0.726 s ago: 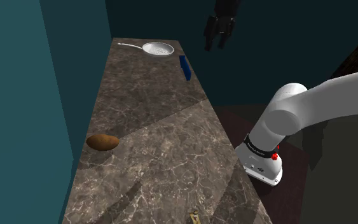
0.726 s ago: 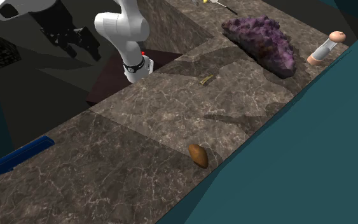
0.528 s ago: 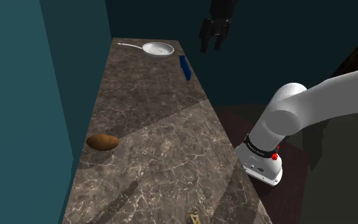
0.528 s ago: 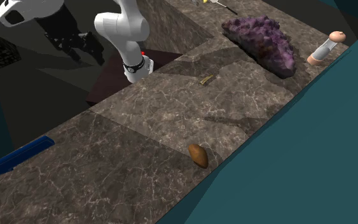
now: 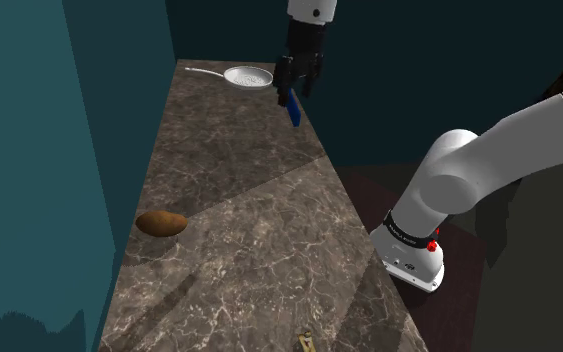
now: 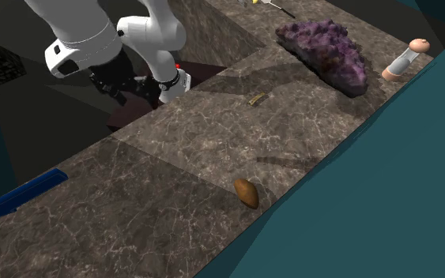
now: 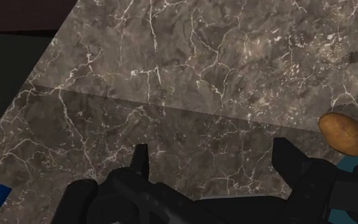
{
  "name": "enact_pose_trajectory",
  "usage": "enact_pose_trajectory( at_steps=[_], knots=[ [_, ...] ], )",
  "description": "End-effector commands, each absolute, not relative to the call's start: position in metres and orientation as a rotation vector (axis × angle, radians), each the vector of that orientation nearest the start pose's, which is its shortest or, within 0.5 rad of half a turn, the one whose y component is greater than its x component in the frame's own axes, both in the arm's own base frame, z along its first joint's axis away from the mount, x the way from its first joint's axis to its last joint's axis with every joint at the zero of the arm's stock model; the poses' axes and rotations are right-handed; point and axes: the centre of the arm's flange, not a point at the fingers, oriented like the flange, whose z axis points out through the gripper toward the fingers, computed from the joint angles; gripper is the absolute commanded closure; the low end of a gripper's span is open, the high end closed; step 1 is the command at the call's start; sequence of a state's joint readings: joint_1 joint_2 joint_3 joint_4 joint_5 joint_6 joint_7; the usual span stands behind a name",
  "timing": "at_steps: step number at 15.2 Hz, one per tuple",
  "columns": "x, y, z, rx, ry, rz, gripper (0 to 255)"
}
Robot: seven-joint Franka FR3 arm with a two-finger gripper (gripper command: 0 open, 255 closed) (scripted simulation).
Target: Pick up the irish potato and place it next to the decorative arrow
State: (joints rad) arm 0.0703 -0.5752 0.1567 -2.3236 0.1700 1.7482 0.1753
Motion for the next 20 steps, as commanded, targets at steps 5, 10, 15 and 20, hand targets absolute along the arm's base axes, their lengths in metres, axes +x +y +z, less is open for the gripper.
enact_pose_trajectory(
  at_steps=[5,10,15,20],
  knots=[
    [0.397,0.179,0.508,-3.086,-0.08,0.025,0],
    [0.42,0.235,0.477,-3.105,-0.153,0.021,0],
    [0.44,0.292,0.444,-3.123,-0.226,0.018,0],
    [0.458,0.349,0.411,-3.139,-0.3,0.014,0]
  ],
)
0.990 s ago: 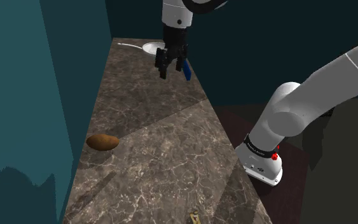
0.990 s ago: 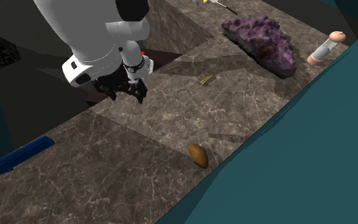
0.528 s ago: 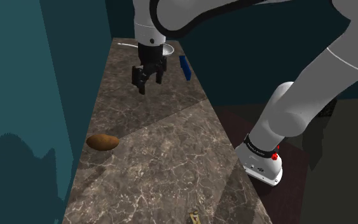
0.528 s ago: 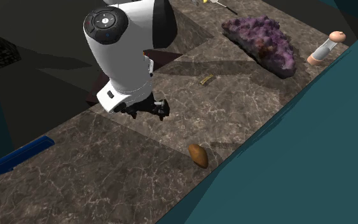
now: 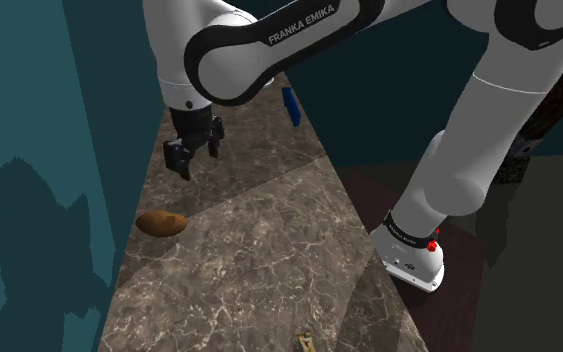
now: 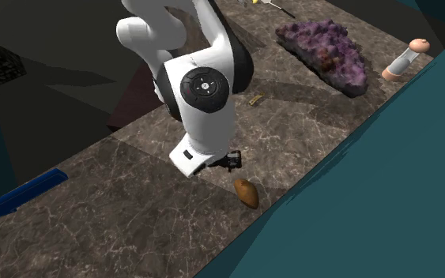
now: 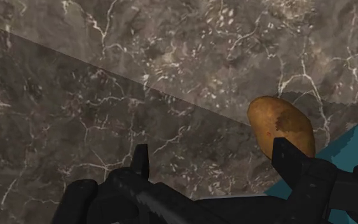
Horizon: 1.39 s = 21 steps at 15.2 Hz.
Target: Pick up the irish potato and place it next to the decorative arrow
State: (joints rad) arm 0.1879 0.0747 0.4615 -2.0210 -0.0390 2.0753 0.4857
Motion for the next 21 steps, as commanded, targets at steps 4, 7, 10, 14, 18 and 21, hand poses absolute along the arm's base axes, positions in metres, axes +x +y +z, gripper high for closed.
enact_pose_trajectory(
  at_steps=[4,7,10,14,18,21],
  knots=[
    [0.471,0.395,0.383,-3.151,-0.36,0.011,0],
    [0.479,0.429,0.361,-3.159,-0.405,0.009,0],
    [0.486,0.463,0.34,-3.166,-0.451,0.007,0],
    [0.488,0.47,0.319,-3.167,-0.461,0.007,0],
    [0.488,0.469,0.298,-3.167,-0.461,0.007,0],
    [0.488,0.469,0.295,-3.167,-0.461,0.007,0]
  ],
)
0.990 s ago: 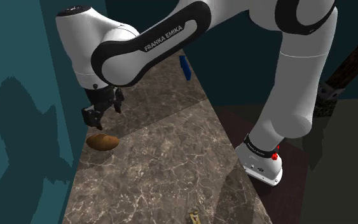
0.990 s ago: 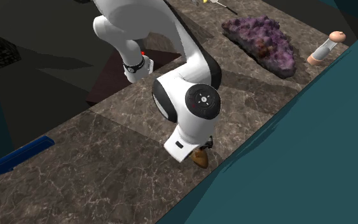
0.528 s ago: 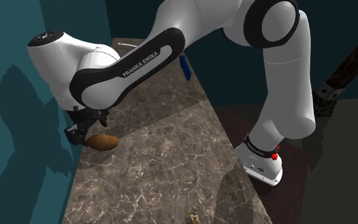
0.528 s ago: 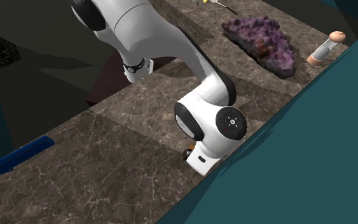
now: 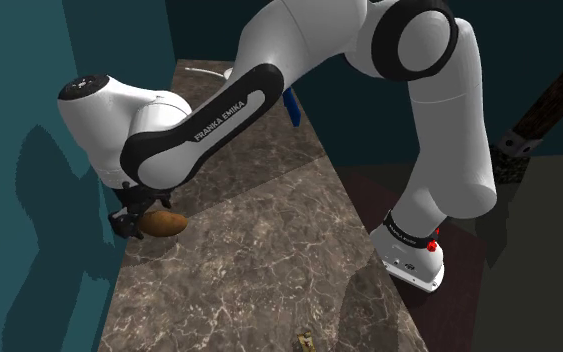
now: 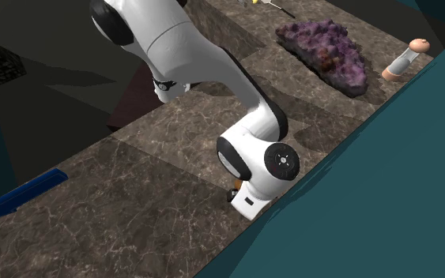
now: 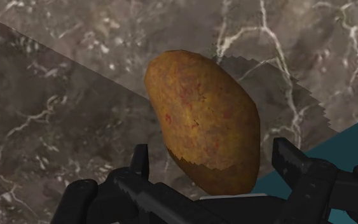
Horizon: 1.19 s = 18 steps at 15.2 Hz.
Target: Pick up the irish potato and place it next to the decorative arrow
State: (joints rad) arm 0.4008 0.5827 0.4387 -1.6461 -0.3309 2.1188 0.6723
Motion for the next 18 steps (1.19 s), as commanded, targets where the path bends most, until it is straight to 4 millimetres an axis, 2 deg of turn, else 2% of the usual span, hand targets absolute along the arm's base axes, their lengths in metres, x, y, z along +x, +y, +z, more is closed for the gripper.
enact_pose_trajectory(
  at_steps=[1,5,6,15,18],
  knots=[
    [0.488,0.469,0.295,-3.167,-0.461,0.007,0],
    [0.488,0.469,0.295,-3.167,-0.461,0.007,0],
    [0.488,0.469,0.295,-3.167,-0.461,0.007,255],
    [0.488,0.469,0.295,-3.167,-0.461,0.007,255],
    [0.488,0.469,0.311,-3.167,-0.461,0.007,255]
  ],
)
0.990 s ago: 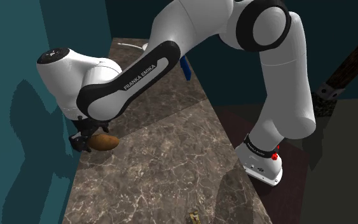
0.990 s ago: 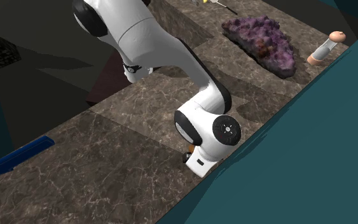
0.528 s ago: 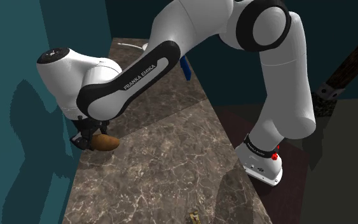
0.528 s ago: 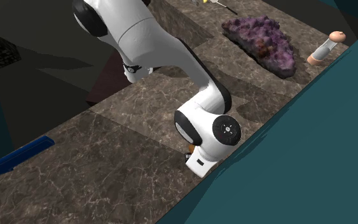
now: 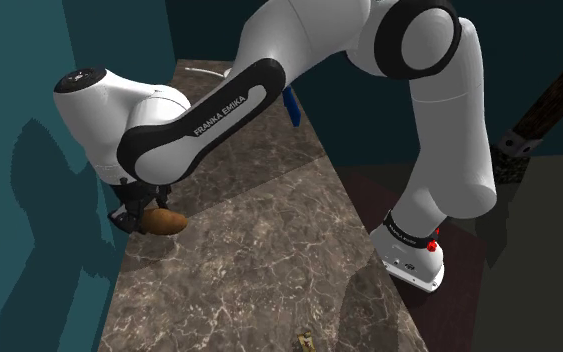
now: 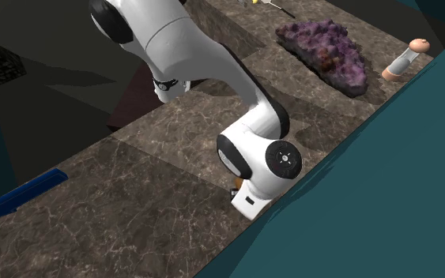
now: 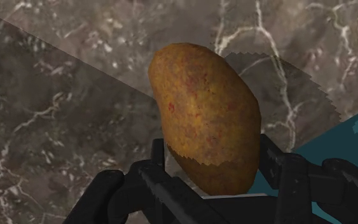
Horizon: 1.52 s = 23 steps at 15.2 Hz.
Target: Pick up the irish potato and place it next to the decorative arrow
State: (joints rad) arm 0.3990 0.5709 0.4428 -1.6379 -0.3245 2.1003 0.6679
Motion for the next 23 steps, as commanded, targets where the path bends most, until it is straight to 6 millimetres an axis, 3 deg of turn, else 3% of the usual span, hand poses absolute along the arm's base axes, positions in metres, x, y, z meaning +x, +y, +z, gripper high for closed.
enact_pose_trajectory(
  at_steps=[1,23],
  knots=[
    [0.488,0.469,0.316,-3.167,-0.461,0.007,255],
    [0.488,0.469,0.432,-3.167,-0.461,0.007,255]
  ],
)
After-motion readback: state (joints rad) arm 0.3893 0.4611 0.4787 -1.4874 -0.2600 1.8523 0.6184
